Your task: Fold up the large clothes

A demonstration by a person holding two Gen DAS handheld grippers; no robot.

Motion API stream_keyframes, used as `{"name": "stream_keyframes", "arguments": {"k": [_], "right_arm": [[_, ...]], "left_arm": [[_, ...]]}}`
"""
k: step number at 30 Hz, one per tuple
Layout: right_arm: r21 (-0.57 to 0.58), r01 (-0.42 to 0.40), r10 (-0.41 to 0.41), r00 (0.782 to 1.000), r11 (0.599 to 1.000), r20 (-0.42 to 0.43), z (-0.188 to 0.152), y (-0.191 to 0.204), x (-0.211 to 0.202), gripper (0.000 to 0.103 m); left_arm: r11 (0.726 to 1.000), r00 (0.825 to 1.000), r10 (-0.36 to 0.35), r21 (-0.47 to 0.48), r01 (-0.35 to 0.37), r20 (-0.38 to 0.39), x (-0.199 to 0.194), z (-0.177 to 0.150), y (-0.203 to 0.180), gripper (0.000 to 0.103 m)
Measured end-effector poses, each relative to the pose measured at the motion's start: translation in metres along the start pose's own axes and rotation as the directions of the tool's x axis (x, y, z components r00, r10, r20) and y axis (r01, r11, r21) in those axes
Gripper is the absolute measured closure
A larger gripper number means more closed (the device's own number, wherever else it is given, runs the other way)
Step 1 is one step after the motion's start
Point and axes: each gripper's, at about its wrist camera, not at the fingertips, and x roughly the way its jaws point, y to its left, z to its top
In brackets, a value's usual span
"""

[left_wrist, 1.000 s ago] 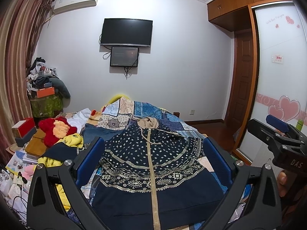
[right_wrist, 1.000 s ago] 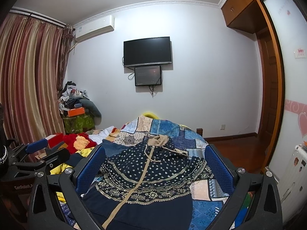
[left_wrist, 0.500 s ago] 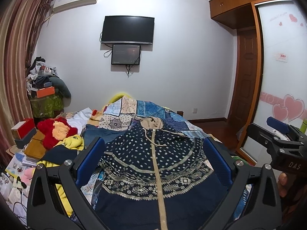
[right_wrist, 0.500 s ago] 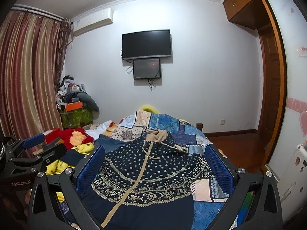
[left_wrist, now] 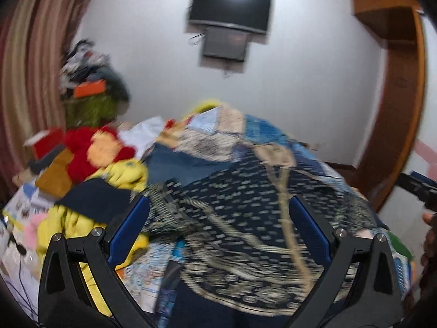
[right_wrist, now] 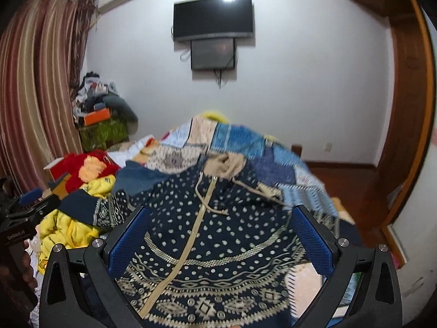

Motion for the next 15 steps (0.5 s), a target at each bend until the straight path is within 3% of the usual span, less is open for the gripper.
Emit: {"name": "stream_keyframes", "arguments": {"k": [2, 8, 11, 15], "right_arm": [[0.003, 0.045, -0.045, 0.999, 0.999, -0.031, -0.003, -0.003, 0.030, 0.000], [0.026, 0.042, -0.037, 0.984, 0.999, -0.173, -0.023, -0.020, 0.111, 0.000], [0.069, 0.037, -0.020, 0.972, 0.997, -0.235, -0.037, -0.031, 0.141, 0.000], [0.172, 0.005, 0.048, 0.952, 0.985, -0.302, -0.057, -0.045, 0.165, 0.000]], "left_arm": [[0.999, 0.999, 0.028, -0.034, -0.030, -0.040, 0.023, -0.012, 0.031, 0.000], [0.991, 0.974, 0.105, -0.063, -0.120, -0.199, 0.082, -0.042, 0.099, 0.000], [0.985, 0.956, 0.072, -0.128, -0.113, -0.284, 0.109, -0.057, 0.132, 0.002], [0.964, 0.942, 0.004, -0.251, -0.093, -0.334, 0.139, -0.069, 0.167, 0.014]]}}
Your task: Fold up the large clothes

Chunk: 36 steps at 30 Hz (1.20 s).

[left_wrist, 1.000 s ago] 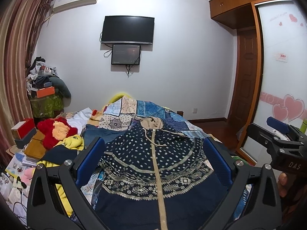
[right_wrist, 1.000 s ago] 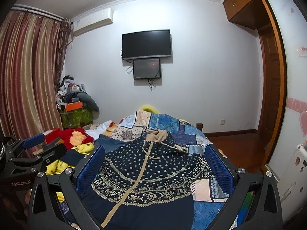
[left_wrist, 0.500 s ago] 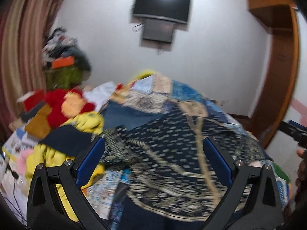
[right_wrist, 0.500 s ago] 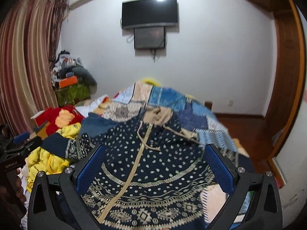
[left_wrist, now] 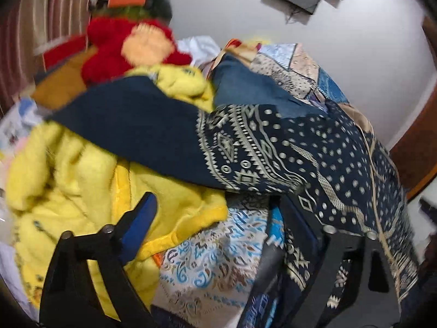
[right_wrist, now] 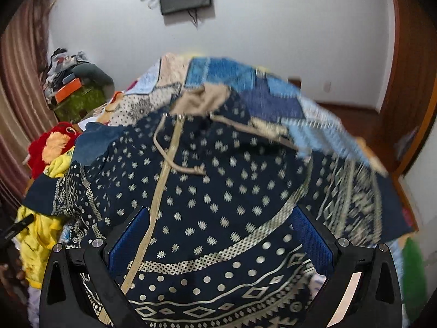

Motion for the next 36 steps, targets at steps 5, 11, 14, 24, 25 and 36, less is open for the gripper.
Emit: {"name": "stream_keyframes", "arguments": {"k": [5, 11, 14, 24, 25, 36], "right_arm": [[0.103, -0.057, 0.063, 0.996, 0.993, -0.057, -0.007, -0.014, 0.014, 0.000], [0.145, -0.079, 0.088, 0.994, 0.986, -0.056, -0.007, -0.016, 0.012, 0.000], [0.145, -0.080, 0.090, 0.994, 0.986, -0.060, -0.007, -0.016, 0.011, 0.000], [0.136, -0.097, 0.105, 0.993, 0.986, -0.051, 0.000, -0.015, -0.017, 0.000], [0.134, -0.099, 0.107, 0.993, 0.986, -0.051, 0.001, -0.015, -0.019, 0.000], [0.106, -0.094, 0.099, 0.994, 0.990, -0.051, -0.001, -0.034, -0.055, 0.000]], "left_arm": [[0.994, 0.999, -0.016, -0.111, 0.011, -0.042, 0.034, 0.014, 0.024, 0.026], [0.984, 0.994, 0.113, -0.139, -0.112, -0.001, 0.049, 0.037, 0.046, 0.038], [0.975, 0.983, 0.184, -0.127, -0.181, 0.013, 0.050, 0.049, 0.053, 0.057], [0.919, 0.913, 0.357, 0.102, -0.381, 0.199, 0.016, 0.103, -0.012, 0.093], [0.918, 0.913, 0.338, 0.134, -0.373, 0.228, 0.010, 0.110, -0.027, 0.094], [0.842, 0.964, 0.026, 0.513, -0.165, 0.266, 0.007, 0.112, -0.218, 0.099]]}}
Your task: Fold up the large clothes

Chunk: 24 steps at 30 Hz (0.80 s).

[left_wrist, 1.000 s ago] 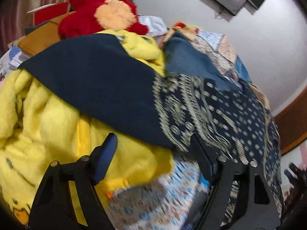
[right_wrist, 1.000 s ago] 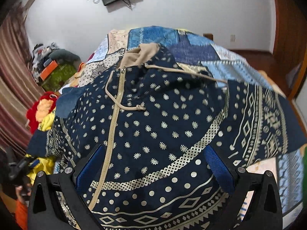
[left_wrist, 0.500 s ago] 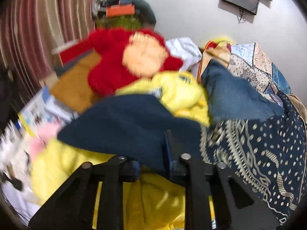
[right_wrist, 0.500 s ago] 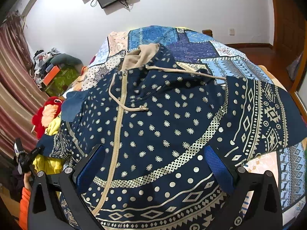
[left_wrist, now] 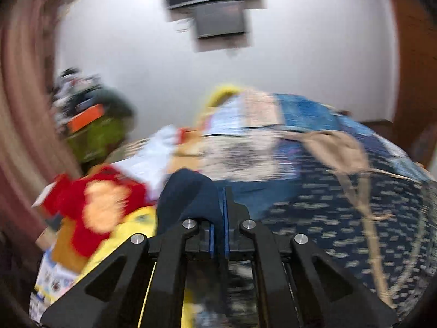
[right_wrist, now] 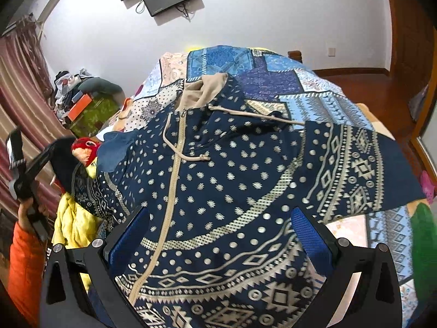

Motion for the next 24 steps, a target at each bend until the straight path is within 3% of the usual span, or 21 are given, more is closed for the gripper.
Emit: {"name": "stream_keyframes", "arguments": {"k": [4, 7, 12, 16, 18, 19, 21, 23, 24], "right_arm": [[-0.016, 0.011, -0.011, 1.000, 1.000, -0.012, -0.001, -0.009, -0.007, 0.000], [-0.038, 0.018, -0.019, 1.000, 0.999, -0.016, -0.003, -0.013, -0.011, 0.000], [-0.075, 0.030, -0.032, 0.999, 0.997, -0.026, -0.007, -0.017, -0.015, 0.000], [-0.104, 0.041, -0.046, 0.998, 0.994, -0.044, -0.008, -0.013, -0.013, 0.000], [-0.125, 0.046, -0.052, 0.997, 0.991, -0.052, -0.008, -0.007, -0.011, 0.000], [-0.140, 0.047, -0.055, 0.997, 0.989, -0.059, -0.007, -0.002, -0.010, 0.000], [-0.169, 0.042, -0.053, 0.996, 0.985, -0.065, -0.006, 0.007, -0.008, 0.000], [-0.215, 0.039, -0.053, 0.997, 0.976, -0.062, -0.003, 0.024, -0.005, 0.000], [-0.232, 0.036, -0.051, 0.997, 0.972, -0.061, -0.002, 0.031, -0.004, 0.000]], "left_arm": [[0.983, 0.983, -0.169, 0.064, 0.174, -0.073, 0.014, -0.006, -0.069, 0.099], [0.953, 0.949, -0.250, 0.127, 0.276, -0.193, 0.033, -0.031, -0.126, 0.099], [0.925, 0.899, -0.282, 0.153, 0.347, -0.336, 0.050, -0.070, -0.177, 0.099], [0.931, 0.872, -0.289, 0.095, 0.352, -0.396, 0.054, -0.090, -0.183, 0.095], [0.924, 0.851, -0.316, 0.066, 0.376, -0.420, 0.051, -0.095, -0.177, 0.080], [0.916, 0.835, -0.342, 0.044, 0.398, -0.431, 0.047, -0.097, -0.173, 0.077], [0.905, 0.819, -0.371, 0.027, 0.424, -0.437, 0.038, -0.100, -0.166, 0.067], [0.896, 0.815, -0.396, 0.016, 0.444, -0.424, 0.018, -0.103, -0.153, 0.059], [0.897, 0.819, -0.396, 0.015, 0.442, -0.416, 0.012, -0.103, -0.146, 0.046]]}}
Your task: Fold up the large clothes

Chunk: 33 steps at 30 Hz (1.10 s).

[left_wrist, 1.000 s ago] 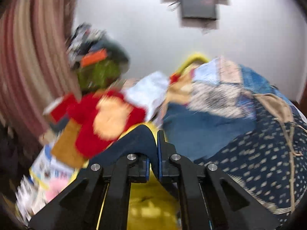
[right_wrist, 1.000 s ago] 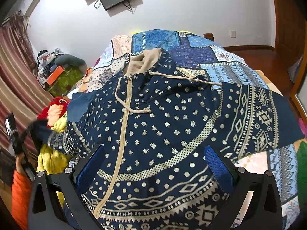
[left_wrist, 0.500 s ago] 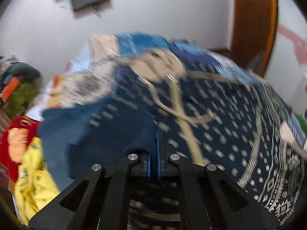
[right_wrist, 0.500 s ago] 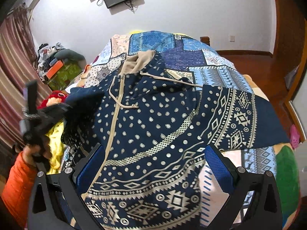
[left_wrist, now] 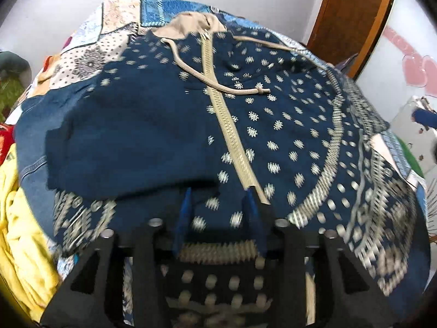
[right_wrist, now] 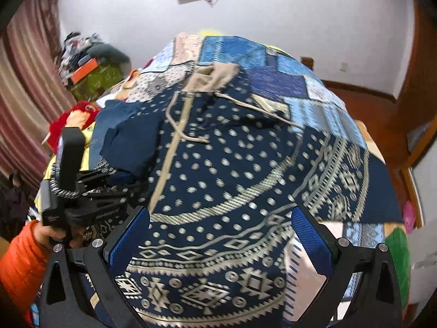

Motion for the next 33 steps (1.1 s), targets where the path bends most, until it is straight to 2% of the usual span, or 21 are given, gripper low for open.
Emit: {"name": "stream_keyframes", "arguments": {"k": [2, 3, 5, 10, 15, 20, 25, 28, 29, 30, 31, 33], "right_arm": [[-0.051, -0.002, 0.002, 1.000, 0.999, 0.003, 0.009, 0.019, 0.005, 0.000], [-0.076, -0.007, 0.007, 1.000, 0.997, 0.002, 0.014, 0.031, 0.009, 0.000], [-0.113, -0.026, 0.027, 1.000, 0.993, 0.003, 0.022, 0.050, 0.016, 0.000], [-0.248, -0.062, 0.062, 0.998, 0.967, -0.008, 0.046, 0.116, 0.052, 0.000], [-0.385, -0.117, 0.095, 0.992, 0.915, -0.078, 0.057, 0.180, 0.107, 0.000], [-0.478, -0.106, 0.049, 0.990, 0.872, -0.129, 0.062, 0.225, 0.168, 0.003], [-0.464, -0.141, 0.038, 0.974, 0.875, -0.223, 0.068, 0.253, 0.227, 0.017], [-0.464, -0.113, 0.010, 0.976, 0.879, -0.218, 0.069, 0.261, 0.248, 0.024], [-0.461, -0.096, -0.001, 0.978, 0.882, -0.207, 0.069, 0.262, 0.251, 0.032], [-0.463, -0.079, -0.016, 0.980, 0.883, -0.198, 0.071, 0.262, 0.255, 0.044], [-0.461, -0.063, -0.027, 0.982, 0.885, -0.186, 0.073, 0.262, 0.257, 0.050], [-0.435, -0.048, -0.026, 0.986, 0.899, -0.162, 0.078, 0.259, 0.258, 0.074]], "left_arm": [[0.999, 0.998, 0.044, -0.007, -0.043, 0.044, -0.019, -0.007, 0.010, 0.028], [0.997, 0.994, 0.078, -0.017, -0.076, 0.078, -0.033, -0.012, 0.019, 0.025], [0.992, 0.986, 0.121, -0.049, -0.117, 0.110, -0.054, -0.019, 0.041, 0.025], [0.969, 0.967, 0.217, -0.146, -0.198, 0.130, -0.082, -0.035, 0.103, 0.025], [0.947, 0.960, 0.257, -0.227, -0.227, 0.114, -0.080, -0.051, 0.156, 0.025], [0.934, 0.960, 0.266, -0.270, -0.234, 0.089, -0.067, -0.065, 0.187, 0.025], [0.927, 0.961, 0.268, -0.291, -0.237, 0.071, -0.049, -0.070, 0.206, 0.025], [0.923, 0.964, 0.260, -0.308, -0.229, 0.063, -0.042, -0.071, 0.213, 0.025], [0.923, 0.965, 0.255, -0.312, -0.224, 0.063, -0.040, -0.072, 0.214, 0.025], [0.923, 0.965, 0.254, -0.314, -0.223, 0.062, -0.039, -0.073, 0.214, 0.025], [0.922, 0.965, 0.256, -0.316, -0.225, 0.060, -0.037, -0.073, 0.214, 0.025], [0.919, 0.966, 0.254, -0.323, -0.225, 0.049, -0.035, -0.074, 0.213, 0.025]]}}
